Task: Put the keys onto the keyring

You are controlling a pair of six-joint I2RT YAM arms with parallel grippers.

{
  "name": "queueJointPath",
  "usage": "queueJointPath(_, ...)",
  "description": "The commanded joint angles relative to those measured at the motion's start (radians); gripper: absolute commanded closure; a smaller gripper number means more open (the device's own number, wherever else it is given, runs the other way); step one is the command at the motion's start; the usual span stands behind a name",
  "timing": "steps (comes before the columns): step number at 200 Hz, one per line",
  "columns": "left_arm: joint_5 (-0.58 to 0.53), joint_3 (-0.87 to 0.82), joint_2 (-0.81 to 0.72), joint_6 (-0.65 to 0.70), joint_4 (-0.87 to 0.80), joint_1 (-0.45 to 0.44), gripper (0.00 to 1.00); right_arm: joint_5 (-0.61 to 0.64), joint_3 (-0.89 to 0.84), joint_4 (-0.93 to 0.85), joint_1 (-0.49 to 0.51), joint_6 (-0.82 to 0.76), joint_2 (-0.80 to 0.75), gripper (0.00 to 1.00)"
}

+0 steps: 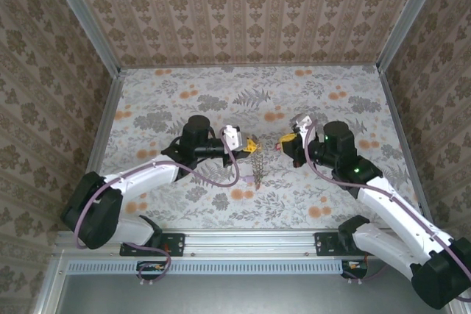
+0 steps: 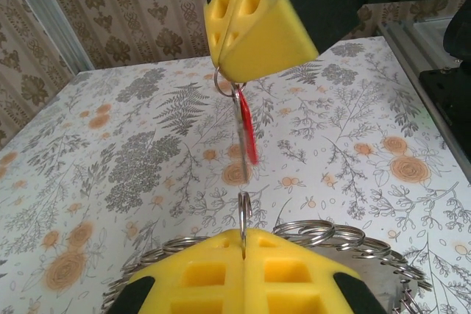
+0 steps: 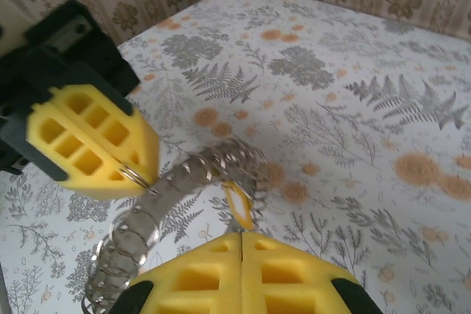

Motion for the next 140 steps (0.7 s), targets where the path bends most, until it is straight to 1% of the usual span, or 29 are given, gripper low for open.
queueJointPath(1,0.040,0.043,0.014,-0.031,0.071,-0.011,1.00,0.038,0.003,0.049,0.055,-0.059,-0.012,1.00)
queueJointPath(22,0.036,0.045,0.023,-0.043,0.085,-0.015,1.00,0.096,0.018,0.060,0.106,-0.094,-0.002,1.00)
queueJointPath(46,0.030,0.045,0.030,-0.052,0.092,-0.018,1.00,0.103,0.042,0.059,0.141,-0.125,0.033,1.00)
queueJointPath(83,0.022,0.044,0.030,-0.059,0.096,-0.018,1.00,0.093,0.064,0.085,0.159,-0.147,0.089,1.00)
queueJointPath(140,0.014,0.044,0.031,-0.053,0.089,-0.017,1.00,0.054,0.093,0.128,0.170,-0.134,0.150,1.00)
